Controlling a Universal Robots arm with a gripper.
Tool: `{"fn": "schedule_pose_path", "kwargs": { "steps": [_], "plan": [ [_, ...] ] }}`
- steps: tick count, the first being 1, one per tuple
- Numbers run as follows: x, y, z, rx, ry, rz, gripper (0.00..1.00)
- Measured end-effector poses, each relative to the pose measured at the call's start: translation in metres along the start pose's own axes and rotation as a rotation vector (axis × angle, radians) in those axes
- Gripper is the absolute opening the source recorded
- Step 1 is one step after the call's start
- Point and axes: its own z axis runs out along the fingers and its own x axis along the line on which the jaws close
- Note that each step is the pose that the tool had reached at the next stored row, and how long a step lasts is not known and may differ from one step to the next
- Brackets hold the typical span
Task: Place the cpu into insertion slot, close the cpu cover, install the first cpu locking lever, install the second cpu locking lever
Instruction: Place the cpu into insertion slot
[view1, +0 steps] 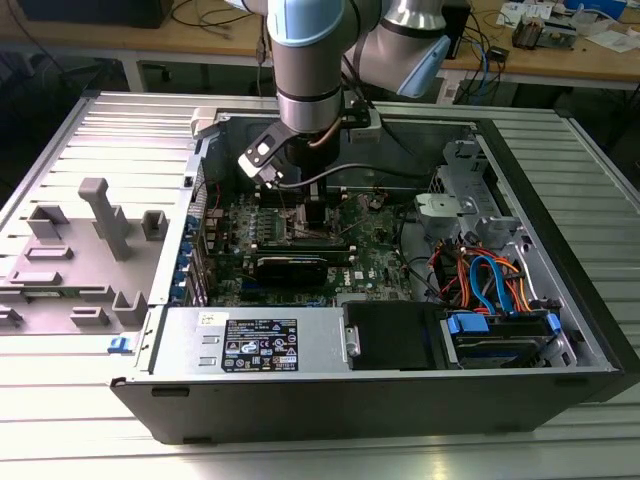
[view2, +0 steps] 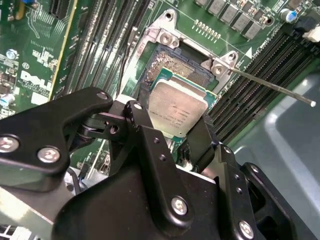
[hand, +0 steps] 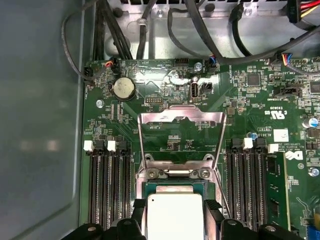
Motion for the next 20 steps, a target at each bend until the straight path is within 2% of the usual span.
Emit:
{"fn": "schedule_pose_path", "kwargs": {
  "steps": [1,2,3,7,20],
  "plan": [
    [-0.0002,-0.0005,0.0007,0.0000,0.0040,0.000,0.54],
    [-0.0009,-0.0016,0.0017,0.0000,0.0125,0.001,0.54],
    [-0.0024,-0.0019,0.0029,-0.0002,0.0162,0.002,0.54],
    [-0.0074,-0.0027,0.0058,0.0000,0.0176,0.002,0.54],
    [-0.0075,-0.0033,0.0104,-0.0003,0.0176,0.005,0.54]
  ]
}}
